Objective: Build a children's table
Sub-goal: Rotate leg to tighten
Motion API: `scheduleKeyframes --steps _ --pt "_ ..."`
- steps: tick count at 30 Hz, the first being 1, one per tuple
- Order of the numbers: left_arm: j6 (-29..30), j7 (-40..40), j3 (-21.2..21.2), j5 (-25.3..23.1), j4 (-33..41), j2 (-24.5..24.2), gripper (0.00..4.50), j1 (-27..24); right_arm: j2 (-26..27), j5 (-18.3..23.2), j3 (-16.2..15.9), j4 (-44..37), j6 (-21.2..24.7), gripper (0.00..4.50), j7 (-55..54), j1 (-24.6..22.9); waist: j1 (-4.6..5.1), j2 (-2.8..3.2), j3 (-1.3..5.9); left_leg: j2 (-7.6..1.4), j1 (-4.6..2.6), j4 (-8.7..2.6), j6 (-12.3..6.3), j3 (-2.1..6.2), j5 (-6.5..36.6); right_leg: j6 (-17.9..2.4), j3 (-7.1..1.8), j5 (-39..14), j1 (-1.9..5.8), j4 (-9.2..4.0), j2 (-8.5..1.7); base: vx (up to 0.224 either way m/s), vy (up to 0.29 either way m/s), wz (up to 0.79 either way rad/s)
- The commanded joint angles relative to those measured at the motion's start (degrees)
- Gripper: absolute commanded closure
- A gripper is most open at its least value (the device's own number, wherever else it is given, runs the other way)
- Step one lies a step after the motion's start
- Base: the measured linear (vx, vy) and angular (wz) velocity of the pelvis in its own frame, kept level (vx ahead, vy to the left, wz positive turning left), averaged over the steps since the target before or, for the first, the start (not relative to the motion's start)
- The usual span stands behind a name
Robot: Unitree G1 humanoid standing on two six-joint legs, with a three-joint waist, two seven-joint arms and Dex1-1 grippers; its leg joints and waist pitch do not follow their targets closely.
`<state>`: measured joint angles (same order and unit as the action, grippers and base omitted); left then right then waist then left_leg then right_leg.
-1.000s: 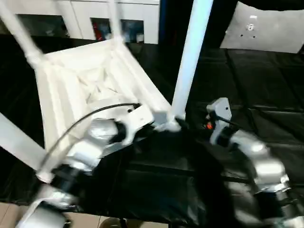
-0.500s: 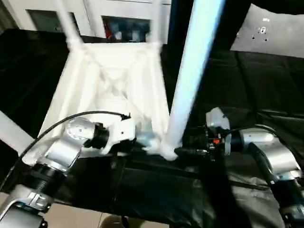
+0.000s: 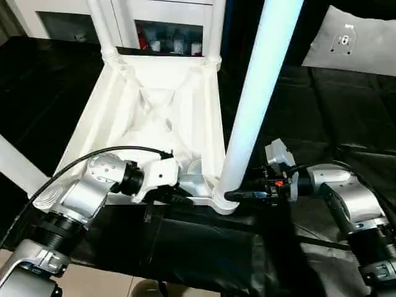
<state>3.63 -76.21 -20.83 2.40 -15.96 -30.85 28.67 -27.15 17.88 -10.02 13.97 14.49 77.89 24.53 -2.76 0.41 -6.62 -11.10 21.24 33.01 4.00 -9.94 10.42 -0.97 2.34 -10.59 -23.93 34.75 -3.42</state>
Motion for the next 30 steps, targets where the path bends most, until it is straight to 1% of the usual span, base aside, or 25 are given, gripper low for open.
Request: scheduleKeyframes --steps 1,3,6,7,8,9,10,11,12,13,14,15,16,17,18,19,20,22,23,24,25,26,27,28,30 --pt "-0.2 -1.7 -1.8 -0.6 0.4 0.0 4.5 -0.4 0.6 1.6 -0.9 -1.2 1.1 2.56 1.2 -1.1 0.23 -0.36 3.97 -1.95 -0.53 -3.24 -5.28 -0.08 6.7 -15.8 -2.53 -6.6 3.39 -3.58 -3.75 0.0 0.0 0.0" --pt "0.7 -0.4 -1.4 -0.7 0.6 0.2 4.5 -0.6 1.0 2.5 -0.9 -2.7 2.2 2.56 0.7 -2.3 0.11 -0.31 3.98 -2.0 -0.59 -3.24 -5.28 -0.09 6.7 -15.7 -2.56 -6.6 3.37 -3.58 -3.77 0.0 0.0 0.0" --pt "3.0 2.8 -0.6 -1.2 1.0 1.2 4.5 -0.8 2.0 3.4 -0.6 -4.9 3.9 2.56 -1.4 -3.9 0.04 -0.41 3.99 -1.98 -0.59 -3.27 -5.17 -0.12 6.7 -15.6 -2.56 -6.8 3.35 -3.61 -3.72 0.0 0.0 0.0" --pt "7.0 7.3 0.7 -1.2 2.2 3.1 4.5 -1.1 4.2 2.1 -0.4 -7.3 5.0 2.56 -7.2 -5.4 -0.01 -0.34 3.93 -2.05 -0.64 -3.34 -4.97 -0.09 7.0 -15.5 -2.6 -7.5 3.27 -3.68 -3.8 0.0 0.0 0.0" --pt "9.2 9.7 1.3 -1.1 3.3 4.3 4.5 -1.3 5.7 0.4 -0.4 -8.2 5.2 2.56 -11.6 -6.0 -0.08 -0.32 3.75 -2.1 -0.66 -3.45 -4.23 -0.04 7.4 -15.3 -2.66 -8.7 3.17 -3.84 -3.89 0.0 0.0 0.0" --pt "10.8 11.2 1.6 -1.0 4.2 5.1 4.5 -1.5 6.9 -0.7 -0.4 -8.6 5.7 2.56 -14.5 -6.2 0.17 -0.41 3.48 -1.96 -0.67 -3.73 -3.14 -0.01 9.6 -14.2 -2.61 -13.2 3.06 -4.36 -3.84 0.0 0.0 0.0" --pt "12.1 12.4 1.8 -0.9 4.9 5.9 4.5 -1.6 7.8 -1.4 -0.4 -8.9 6.2 2.56 -16.8 -6.3 0.37 -0.46 3.45 -1.81 -0.88 -3.84 -2.1 0.12 11.1 -12.8 -2.57 -17.8 2.96 -4.71 -3.91 0.0 0.0 0.0" --pt "12.2 12.5 1.9 -1.0 4.9 5.9 4.5 -1.6 7.9 -1.5 -0.4 -9.0 6.3 2.57 -17.0 -6.3 0.65 -0.58 3.33 -1.72 -0.73 -3.91 -1.75 0.16 11.8 -12.0 -2.59 -20.0 2.98 -4.92 -3.92 0.0 0.0 0.0" --pt "13.6 14.7 2.2 -1.2 5.4 7.2 4.5 -1.6 9.6 -2.1 -0.2 -9.5 7.2 2.57 -20.2 -6.5 0.86 -0.59 3.28 -1.61 -0.59 -3.96 -1.44 0.3 12.4 -11.2 -2.56 -22.0 3.06 -5.05 -3.98 -0.05 0.002 -0.06" --pt "15.8 17.7 2.7 -1.4 6.4 9.2 4.5 -1.7 12.4 -2.8 0.3 -10.1 8.3 2.57 -24.9 -6.7 1.21 -0.45 3.13 -1.54 -0.38 -4.1 -0.94 0.48 13.2 -9.7 -2.49 -25.0 2.96 -5.32 -3.91 -0.052 0.004 -0.07" --pt "17.3 19.7 3.0 -1.5 7.0 10.6 4.5 -1.8 14.4 -3.3 0.6 -10.6 9.2 2.57 -28.0 -6.8 1.6 -0.51 3.0 -1.48 -0.47 -4.14 -0.43 0.5 14.3 -8.5 -2.49 -27.6 2.63 -5.63 -3.9 -0.052 0.004 -0.07" --pt "20.7 25.3 3.4 -1.9 7.6 15.4 4.5 -1.6 20.5 -5.2 1.2 -10.3 10.8 2.57 -36.9 -6.2 1.94 -0.29 3.21 -1.29 -0.39 -4.07 -0.24 0.72 14.6 -7.6 -2.41 -29.5 2.72 -5.82 -3.99 0.0 0.0 0.0" --pt "20.7 25.3 3.4 -1.9 7.6 15.4 4.5 -1.6 20.5 -5.2 1.2 -10.3 10.8 2.57 -36.9 -6.2 2.33 -0.22 3.01 -1.37 -0.27 -4.19 0.14 0.65 14.3 -7.3 -2.54 -29.4 2.51 -5.81 -3.88 0.0 0.0 0.0" --pt "22.0 28.3 3.3 -2.8 7.2 17.9 4.5 -1.3 23.6 -6.6 1.4 -9.5 11.3 2.57 -41.9 -5.4 2.8 -0.35 3.13 -1.21 -0.2 -4.1 0.39 0.79 14.5 -6.9 -2.34 -30.0 2.45 -6.06 -3.84 0.0 0.0 0.0" --pt "22.5 29.9 3.2 -3.5 6.9 19.1 4.5 -1.0 25.2 -7.5 1.5 -9.0 11.6 2.57 -44.9 -5.0 3.18 -0.44 3.17 -1.11 -0.12 -4.15 0.28 0.86 14.3 -6.4 -2.33 -29.8 2.4 -6.09 -3.75 0.0 0.0 0.0" --pt "22.7 30.9 3.2 -3.9 6.6 19.8 4.5 -0.7 26.1 -8.1 1.6 -8.7 11.7 2.57 -46.6 -4.7 3.35 -0.36 3.17 -1.06 -0.07 -4.14 0.28 0.88 14.3 -6.2 -2.32 -29.7 2.38 -6.08 -3.66 0.0 0.0 0.0" --pt "23.4 33.4 3.3 -4.6 5.9 21.6 4.5 -0.1 28.1 -9.1 1.7 -8.1 12.2 2.57 -50.6 -4.2 3.61 -0.41 3.21 -0.98 -0.25 -4.0 -0.12 0.78 14.6 -6.1 -2.43 -29.4 2.21 -6.27 -3.59 0.0 0.0 0.0" --pt "23.4 35.6 2.8 -6.2 4.9 23.0 4.5 1.0 30.2 -10.1 1.6 -7.4 10.5 2.57 -53.4 -3.7 3.62 -0.25 3.32 -0.97 -0.22 -3.9 -0.67 0.67 14.0 -6.2 -2.55 -27.9 2.13 -6.26 -3.54 0.0 0.0 0.0" --pt "23.0 35.7 2.7 -6.6 4.5 23.0 4.5 1.3 30.5 -9.5 1.9 -7.7 9.1 2.57 -52.8 -3.9 3.54 -0.32 3.49 -1.06 -0.3 -3.83 -1.05 0.57 13.3 -6.6 -2.64 -25.4 2.12 -6.16 -3.5 0.0 0.0 0.0" --pt "23.1 35.8 2.6 -6.7 4.6 23.0 4.5 1.4 30.7 -9.4 2.0 -7.8 8.8 2.01 -52.7 -4.0 3.46 -0.28 3.56 -1.1 -0.28 -3.83 -1.26 0.56 12.9 -6.9 -2.66 -23.8 2.21 -5.99 -3.47 0.0 0.0 0.0" --pt "22.7 35.4 2.5 -7.2 4.6 22.3 4.5 1.7 30.9 -8.0 3.4 -8.8 8.1 2.01 -51.7 -4.7 3.37 -0.1 3.8 -1.16 -0.15 -3.74 -1.61 0.5 11.2 -8.1 -2.7 -18.9 2.54 -5.44 -3.36 0.05 -0.003 0.06" --pt "21.9 34.8 2.4 -7.8 4.7 21.5 4.5 1.6 30.5 -7.6 4.2 -9.4 8.0 1.87 -51.1 -5.2 3.19 0.34 3.9 -1.26 -0.26 -3.66 -2.06 0.39 9.9 -9.7 -2.75 -13.9 2.56 -5.03 -3.27 0.05 -0.003 0.06" --pt "21.4 34.4 2.3 -8.2 4.8 21.0 4.5 1.6 30.2 -7.6 4.7 -9.7 8.1 1.85 -50.8 -5.5 3.23 0.1 4.02 -1.19 -0.04 -3.52 -2.68 0.36 8.5 -11.0 -2.7 -9.7 2.99 -4.65 -3.22 0.0 0.0 0.0" --pt "21.2 33.7 2.3 -8.4 5.1 20.0 4.5 1.1 28.6 -7.6 5.0 -9.8 7.4 1.76 -49.7 -6.0 3.17 0.15 4.04 -1.16 0.06 -3.56 -2.91 0.39 7.8 -11.5 -2.64 -8.3 3.18 -4.52 -3.2 0.0 0.0 0.0" --pt "21.1 31.7 2.4 -8.0 5.8 18.2 4.5 0.1 25.7 -7.5 5.9 -9.8 6.3 1.58 -47.9 -6.4 2.9 0.28 4.12 -1.22 -0.03 -3.46 -3.8 0.29 7.5 -12.8 -2.57 -6.2 3.51 -4.38 -3.39 0.0 0.0 0.0"
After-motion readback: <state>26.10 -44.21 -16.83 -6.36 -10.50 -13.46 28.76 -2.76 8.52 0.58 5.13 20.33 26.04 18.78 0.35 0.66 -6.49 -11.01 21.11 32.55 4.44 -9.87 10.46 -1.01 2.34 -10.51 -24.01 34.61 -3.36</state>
